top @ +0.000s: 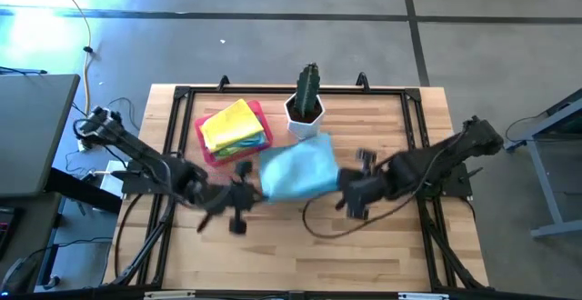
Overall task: Fold microfiber towels
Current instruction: Fold the blue microfiber cloth
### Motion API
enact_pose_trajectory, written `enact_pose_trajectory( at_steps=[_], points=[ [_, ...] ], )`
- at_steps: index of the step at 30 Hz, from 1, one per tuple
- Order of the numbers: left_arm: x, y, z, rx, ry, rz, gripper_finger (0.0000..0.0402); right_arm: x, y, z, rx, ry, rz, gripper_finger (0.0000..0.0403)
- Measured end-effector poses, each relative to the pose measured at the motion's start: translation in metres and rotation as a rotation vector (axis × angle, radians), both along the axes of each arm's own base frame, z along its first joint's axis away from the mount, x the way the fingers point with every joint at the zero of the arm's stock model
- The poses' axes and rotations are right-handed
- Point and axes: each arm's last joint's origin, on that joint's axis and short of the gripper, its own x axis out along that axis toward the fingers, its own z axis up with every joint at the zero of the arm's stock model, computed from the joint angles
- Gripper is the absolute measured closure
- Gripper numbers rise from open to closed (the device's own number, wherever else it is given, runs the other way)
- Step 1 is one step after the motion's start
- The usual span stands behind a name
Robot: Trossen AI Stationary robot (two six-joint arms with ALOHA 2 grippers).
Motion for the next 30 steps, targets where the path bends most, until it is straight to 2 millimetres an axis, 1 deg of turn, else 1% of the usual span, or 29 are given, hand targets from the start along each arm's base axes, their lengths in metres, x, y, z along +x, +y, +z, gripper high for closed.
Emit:
enact_pose_trajectory(
  at_steps=[2,4,6,7,9,12,14,16,19,21,26,30],
  points=[
    [0.009,-0.018,-0.016,-0.07,0.043,-0.048,0.0401,0.003,0.015,-0.027,0.113,0.009,0.04,0.0403],
    [0.017,-0.035,-0.037,-0.118,0.094,-0.074,0.0401,0.005,0.028,-0.051,0.221,-0.001,0.09,0.0403],
    [0.025,-0.05,-0.055,-0.154,0.129,-0.108,0.0401,0.006,0.038,-0.068,0.31,-0.024,0.126,0.0403],
    [0.027,-0.054,-0.062,-0.157,0.15,-0.113,0.0401,0.007,0.041,-0.075,0.35,-0.039,0.138,0.0403],
    [0.036,-0.064,-0.068,-0.187,0.142,-0.123,0.0401,0.007,0.043,-0.085,0.376,-0.042,0.146,0.0403],
    [0.039,-0.066,-0.075,-0.193,0.17,-0.108,0.0401,0.007,0.038,-0.091,0.374,-0.021,0.139,0.0403],
    [0.04,-0.062,-0.078,-0.169,0.186,-0.081,0.0401,0.006,0.03,-0.093,0.322,0.002,0.105,0.0403],
    [0.04,-0.055,-0.08,-0.109,0.198,-0.015,0.0401,0.008,0.022,-0.093,0.246,-0.011,0.074,0.0403],
    [0.037,-0.038,-0.086,0.011,0.26,0.102,0.0401,0.011,0.009,-0.095,0.133,-0.028,0.019,0.0403],
    [0.036,-0.027,-0.089,0.054,0.298,0.173,0.0401,0.012,0.0,-0.098,0.077,-0.034,-0.028,0.0403],
    [0.032,0.0,-0.108,0.078,0.373,0.278,0.0401,0.015,-0.021,-0.114,0.059,-0.023,-0.115,0.0403],
    [0.034,0.018,-0.119,0.085,0.369,0.313,0.0401,0.017,-0.038,-0.134,0.085,-0.04,-0.174,0.0403]
  ],
)
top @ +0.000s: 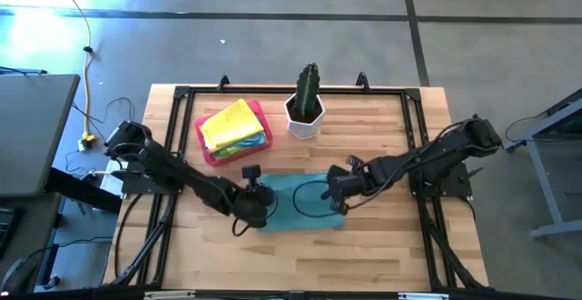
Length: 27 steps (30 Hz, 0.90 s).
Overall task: Fold microfiber towels
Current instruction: Fold the blue microfiber cloth
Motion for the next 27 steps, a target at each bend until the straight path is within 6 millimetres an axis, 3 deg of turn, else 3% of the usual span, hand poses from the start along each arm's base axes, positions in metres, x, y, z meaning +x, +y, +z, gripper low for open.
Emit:
enact_pose_trajectory(
  at_steps=[10,21,24,27],
  points=[
    [0.004,0.035,-0.025,0.01,0.048,0.057,0.0401,0.0,-0.027,-0.025,0.004,-0.041,-0.079,0.0402],
    [0.009,0.058,-0.034,0.02,0.063,0.091,0.0401,0.002,-0.042,-0.027,-0.01,-0.037,-0.105,0.0402],
    [0.01,0.062,-0.034,-0.002,0.067,0.097,0.0397,0.001,-0.045,-0.028,-0.019,-0.023,-0.102,0.0387],
    [0.009,0.066,-0.035,-0.015,0.067,0.123,0.0377,0.0,-0.045,-0.029,-0.023,-0.005,-0.102,0.0345]
  ],
)
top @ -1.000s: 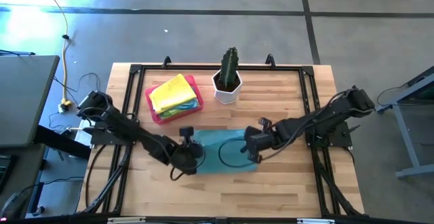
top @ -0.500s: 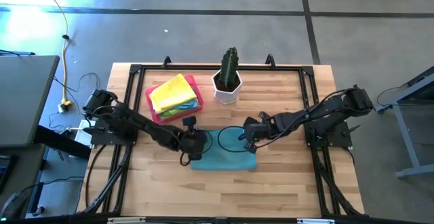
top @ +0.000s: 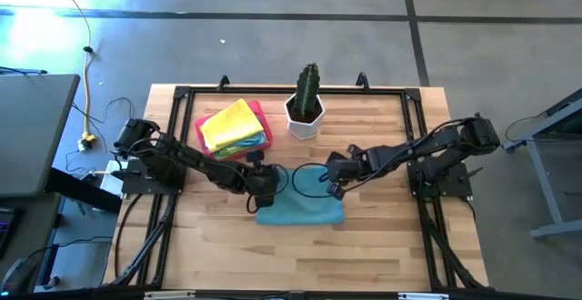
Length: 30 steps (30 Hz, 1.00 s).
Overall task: Fold microfiber towels
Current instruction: Fold the blue microfiber cloth
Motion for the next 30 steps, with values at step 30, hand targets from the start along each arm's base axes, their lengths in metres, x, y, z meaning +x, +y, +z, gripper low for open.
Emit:
enact_pose_trajectory(
  at_steps=[30],
  points=[
    [-0.007,-0.048,-0.013,-0.26,0.085,-0.182,0.027,-0.026,0.059,-0.005,0.04,-0.044,-0.22,0.0242]
  ],
)
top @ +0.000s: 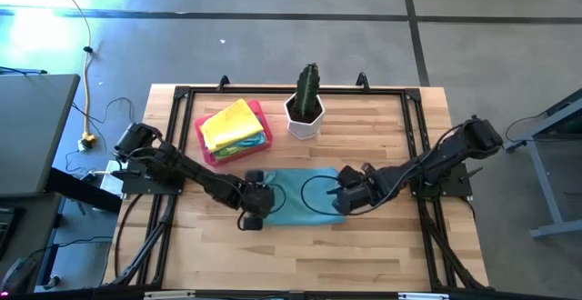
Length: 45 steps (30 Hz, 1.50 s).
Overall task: Fold microfiber towels
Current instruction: Fold the blue microfiber cloth
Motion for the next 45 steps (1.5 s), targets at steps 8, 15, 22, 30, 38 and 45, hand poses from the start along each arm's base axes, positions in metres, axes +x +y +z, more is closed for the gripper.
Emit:
enact_pose_trajectory(
  at_steps=[8,15,22,30,38,45],
  points=[
    [-0.003,-0.005,-0.01,-0.137,0.027,0.092,0.0271,-0.012,0.011,-0.029,0.161,-0.135,-0.111,0.0233],
    [0.001,-0.016,-0.017,-0.241,0.013,0.129,0.0271,-0.022,0.022,-0.044,0.368,-0.163,-0.159,0.0191],
    [0.008,-0.024,-0.014,-0.331,-0.067,0.129,0.0271,-0.027,0.036,-0.044,0.502,-0.143,-0.177,0.0183],
    [0.012,-0.023,-0.014,-0.345,-0.113,0.13,0.0271,-0.027,0.041,-0.047,0.508,-0.139,-0.162,0.0227],
    [0.013,-0.024,-0.013,-0.341,-0.125,0.13,0.0271,-0.027,0.042,-0.057,0.477,-0.1,-0.161,0.0362],
    [0.014,-0.024,-0.001,-0.328,-0.137,0.091,0.0271,-0.033,0.038,-0.049,0.475,-0.058,-0.147,0.0393]
  ],
)
